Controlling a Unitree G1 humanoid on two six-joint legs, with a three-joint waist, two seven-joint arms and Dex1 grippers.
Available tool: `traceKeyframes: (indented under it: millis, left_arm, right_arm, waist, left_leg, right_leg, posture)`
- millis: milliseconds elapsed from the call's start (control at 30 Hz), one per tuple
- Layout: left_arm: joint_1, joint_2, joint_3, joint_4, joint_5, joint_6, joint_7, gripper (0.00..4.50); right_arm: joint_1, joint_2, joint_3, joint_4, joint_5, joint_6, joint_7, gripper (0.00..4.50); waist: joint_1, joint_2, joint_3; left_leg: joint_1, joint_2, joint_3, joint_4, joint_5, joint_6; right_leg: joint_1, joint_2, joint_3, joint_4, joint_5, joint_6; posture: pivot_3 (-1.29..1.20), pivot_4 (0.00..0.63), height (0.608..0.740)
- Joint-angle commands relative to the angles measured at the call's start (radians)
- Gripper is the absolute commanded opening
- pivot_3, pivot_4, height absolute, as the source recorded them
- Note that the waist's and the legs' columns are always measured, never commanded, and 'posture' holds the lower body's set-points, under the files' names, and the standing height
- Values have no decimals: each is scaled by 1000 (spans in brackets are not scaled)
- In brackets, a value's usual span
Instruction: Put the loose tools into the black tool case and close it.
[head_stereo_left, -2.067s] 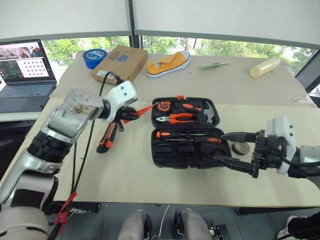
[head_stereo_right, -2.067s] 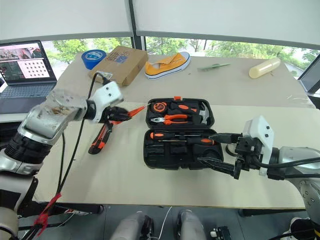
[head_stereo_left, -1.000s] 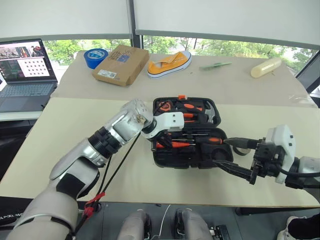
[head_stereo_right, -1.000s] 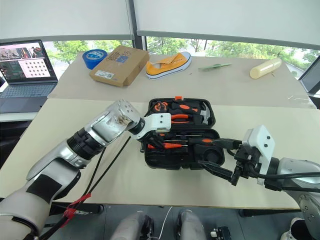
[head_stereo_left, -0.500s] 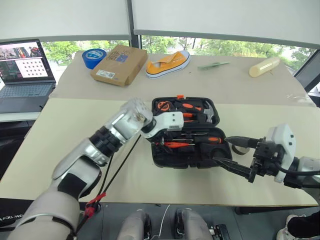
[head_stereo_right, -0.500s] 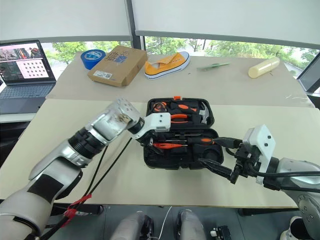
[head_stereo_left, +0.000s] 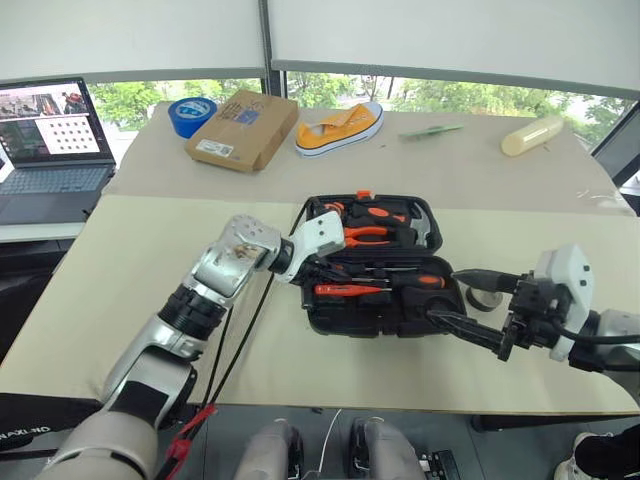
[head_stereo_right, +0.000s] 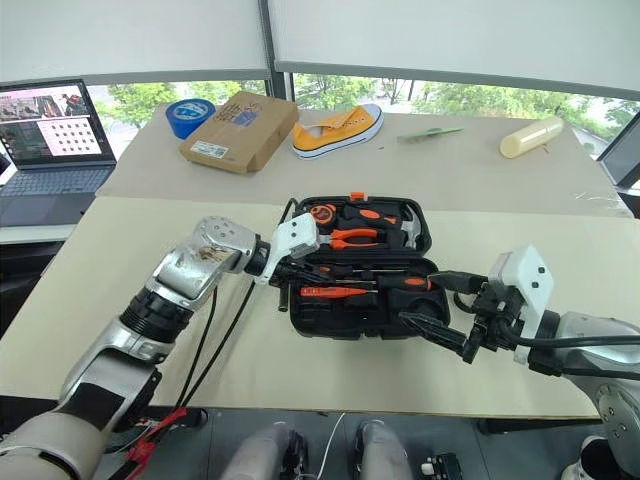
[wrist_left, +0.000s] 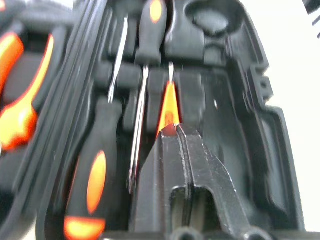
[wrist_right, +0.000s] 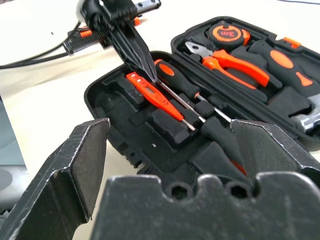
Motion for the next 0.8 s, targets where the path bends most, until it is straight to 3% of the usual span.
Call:
traceKeyframes:
  millis: [33,600,800]
  left_arm:
    - [38,-27,7,25,39,-124,77,78]
    - [105,-4,-89,123,158,-263,59,78]
    - [91,7,-10,103,109,-216,75,78]
  right_arm:
    - [-16,-19,-20,-4,16,-9,9,4500]
    - [-34,-11,-2,10,20,-5,-4,4500]
    - [-53,-7,20,23,14,-16,-8,4500]
  waist:
    - [0,0,0]
    - [1,0,-3]
    - [-1,-1,-5]
  left_leg:
    - [0,0,0,0,0,0]
    - [3,0,0,0,0,1]
    - [5,1,0,0,-1,1]
  right_leg:
    - [0,0,0,0,0,0]
    - [3,-1,0,0,0,0]
    - [4,-1,0,0,0,0]
  posture:
    - [0,150,731]
    - [0,150,731]
    - [0,150,731]
